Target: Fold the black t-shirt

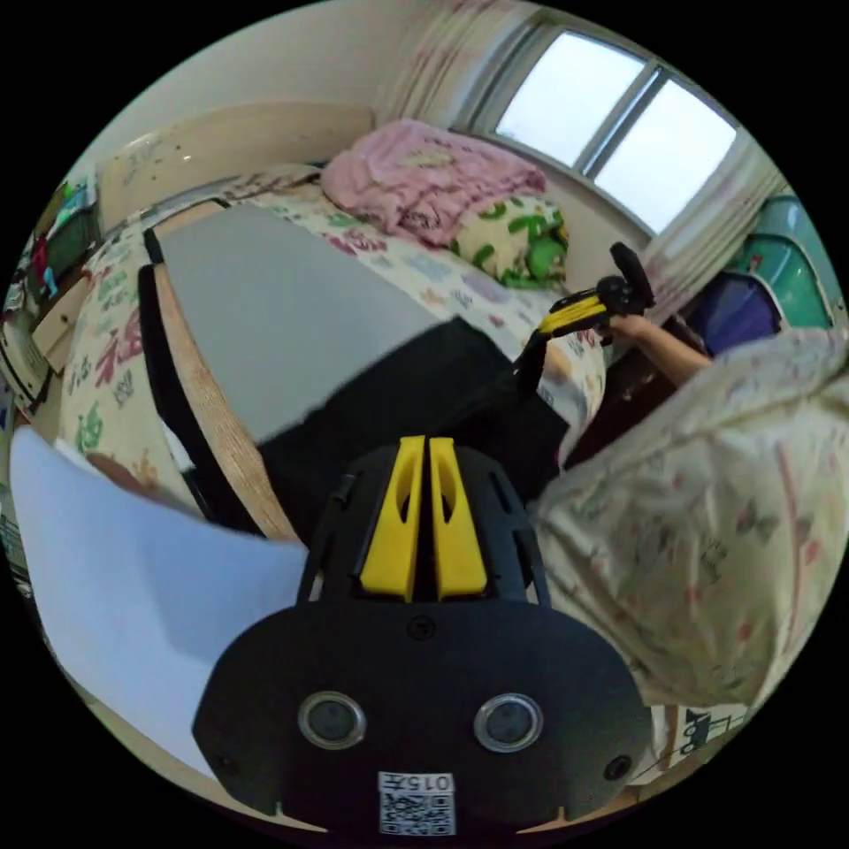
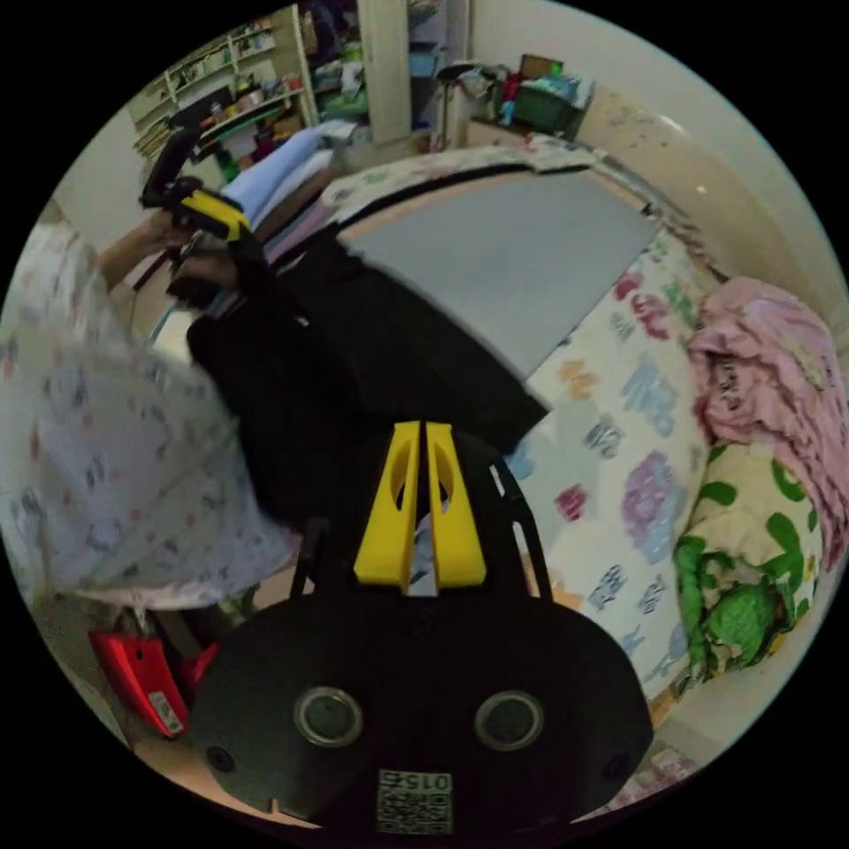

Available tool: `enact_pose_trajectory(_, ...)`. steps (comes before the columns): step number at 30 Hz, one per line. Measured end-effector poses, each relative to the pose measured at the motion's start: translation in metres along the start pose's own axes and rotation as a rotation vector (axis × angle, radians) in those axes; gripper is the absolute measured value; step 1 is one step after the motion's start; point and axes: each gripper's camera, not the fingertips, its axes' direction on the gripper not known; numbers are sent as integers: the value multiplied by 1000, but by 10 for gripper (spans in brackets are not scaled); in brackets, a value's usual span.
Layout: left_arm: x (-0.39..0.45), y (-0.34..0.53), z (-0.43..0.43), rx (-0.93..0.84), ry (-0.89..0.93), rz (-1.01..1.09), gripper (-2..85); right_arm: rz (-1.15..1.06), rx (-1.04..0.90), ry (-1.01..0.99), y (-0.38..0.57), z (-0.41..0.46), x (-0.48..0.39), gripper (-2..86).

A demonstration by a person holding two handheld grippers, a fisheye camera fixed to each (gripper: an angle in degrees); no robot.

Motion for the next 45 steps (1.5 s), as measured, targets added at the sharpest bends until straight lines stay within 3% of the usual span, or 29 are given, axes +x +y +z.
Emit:
enact_pose_trajectory(2,-57,-58,-19,142,-128,-71,-2,80,131,59,-60,-3,44,-2)
enact_pose_trajectory(4,-109,-94,-27,304,-226,-218,7,245,383,147,-126,-5,89,3)
enact_pose_trajectory(7,-156,-124,-35,462,-387,-400,73,392,511,32,-170,4,126,20)
enact_pose_trajectory(10,-147,-117,-30,469,-316,-302,87,192,479,-30,-176,36,110,45)
enact_pose_trajectory(13,-127,-87,17,350,-285,-151,79,68,361,21,-156,108,92,63)
enact_pose_trajectory(16,-132,-71,83,184,-287,-129,85,12,107,-66,-152,192,96,86)
enact_pose_trajectory(19,-144,-81,137,48,-281,-134,107,16,-2,-62,-155,247,109,114)
enact_pose_trajectory(26,-169,-106,231,-139,-315,-155,122,-66,-186,-30,-172,319,142,121)
enact_pose_trajectory(30,-161,-106,256,-176,-350,-120,95,-72,-172,-34,-186,324,172,91)
enact_pose_trajectory(32,-161,-105,259,-191,-331,-145,57,-12,-185,6,-195,326,194,55)
enact_pose_trajectory(34,-165,-104,253,-190,-311,-167,17,58,-170,-97,-206,320,234,22)
enact_pose_trajectory(37,-189,-88,202,-33,-290,-326,5,299,-10,-124,-203,284,317,14)
enact_pose_trajectory(42,-237,-8,93,275,-649,-831,23,938,259,159,-142,215,461,31)
enact_pose_trajectory(45,-235,19,72,348,-690,-933,68,1010,260,154,-132,204,493,65)
